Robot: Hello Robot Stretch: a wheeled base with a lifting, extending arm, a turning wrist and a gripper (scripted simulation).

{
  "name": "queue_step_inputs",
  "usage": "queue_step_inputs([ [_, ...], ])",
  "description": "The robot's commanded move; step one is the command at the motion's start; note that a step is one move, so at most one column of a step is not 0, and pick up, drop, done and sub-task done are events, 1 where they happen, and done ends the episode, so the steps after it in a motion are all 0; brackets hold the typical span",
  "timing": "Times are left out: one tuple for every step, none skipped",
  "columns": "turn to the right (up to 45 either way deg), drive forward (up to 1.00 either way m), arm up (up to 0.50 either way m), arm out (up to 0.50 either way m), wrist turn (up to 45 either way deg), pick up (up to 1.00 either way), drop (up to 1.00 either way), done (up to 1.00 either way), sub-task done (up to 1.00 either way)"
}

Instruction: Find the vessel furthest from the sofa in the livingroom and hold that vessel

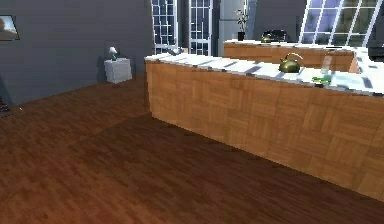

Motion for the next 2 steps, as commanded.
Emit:
queue_step_inputs([
  [0.0, 0.00, 0.10, 0.00, 0.0, 0.00, 0.00, 0.00, 0.00],
  [0.0, 0.00, 0.00, 0.00, 0.0, 0.00, 0.00, 1.00, 0.00],
])
